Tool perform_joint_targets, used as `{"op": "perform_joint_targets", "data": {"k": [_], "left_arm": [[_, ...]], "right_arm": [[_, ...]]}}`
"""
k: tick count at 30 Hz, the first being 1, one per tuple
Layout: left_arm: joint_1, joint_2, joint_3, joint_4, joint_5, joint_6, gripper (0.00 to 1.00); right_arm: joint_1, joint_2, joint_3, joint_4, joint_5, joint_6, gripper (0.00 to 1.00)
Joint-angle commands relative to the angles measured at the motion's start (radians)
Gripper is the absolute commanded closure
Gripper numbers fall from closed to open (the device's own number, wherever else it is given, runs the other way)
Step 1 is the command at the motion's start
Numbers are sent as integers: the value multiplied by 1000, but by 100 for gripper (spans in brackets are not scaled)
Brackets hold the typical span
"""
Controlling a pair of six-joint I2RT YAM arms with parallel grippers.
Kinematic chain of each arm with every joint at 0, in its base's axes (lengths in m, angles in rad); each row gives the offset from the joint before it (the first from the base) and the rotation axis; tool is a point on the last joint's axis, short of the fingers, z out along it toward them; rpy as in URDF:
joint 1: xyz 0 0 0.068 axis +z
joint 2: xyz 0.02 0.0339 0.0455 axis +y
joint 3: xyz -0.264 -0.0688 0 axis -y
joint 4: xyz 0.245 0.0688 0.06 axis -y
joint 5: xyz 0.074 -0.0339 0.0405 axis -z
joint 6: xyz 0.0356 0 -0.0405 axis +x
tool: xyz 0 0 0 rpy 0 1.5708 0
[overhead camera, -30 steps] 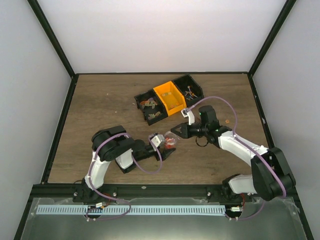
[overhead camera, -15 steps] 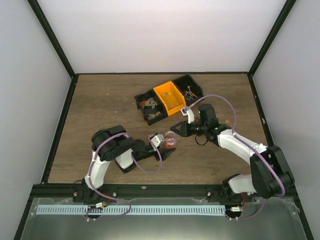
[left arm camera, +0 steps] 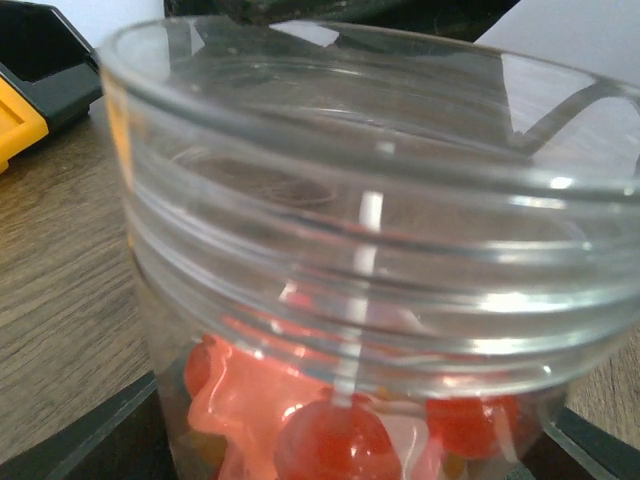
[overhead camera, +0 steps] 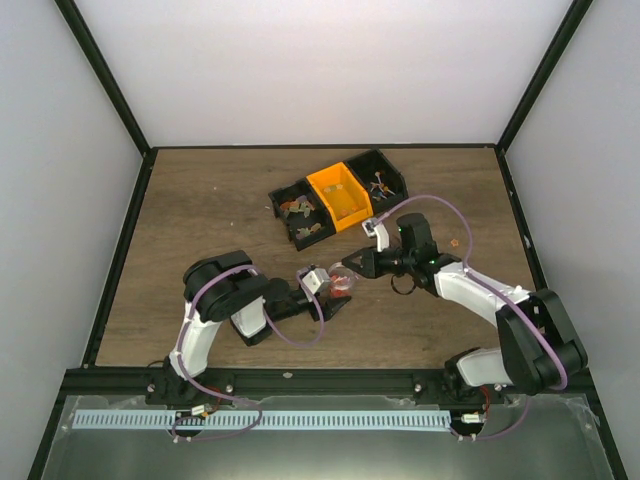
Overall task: Pack the candies
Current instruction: Screw the bottle lid onto the packing bottle.
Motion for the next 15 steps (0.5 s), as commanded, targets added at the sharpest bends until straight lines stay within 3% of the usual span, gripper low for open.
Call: {"op": "perform_joint_targets", "data": {"k": [1, 15], "left_arm": [[14, 68, -29, 100, 1, -45, 26], [20, 64, -24, 87, -21, -61, 26]], "right_arm": [[2, 7, -20, -1, 4, -9, 85], [2, 2, -63, 9, -44, 1, 98]]}}
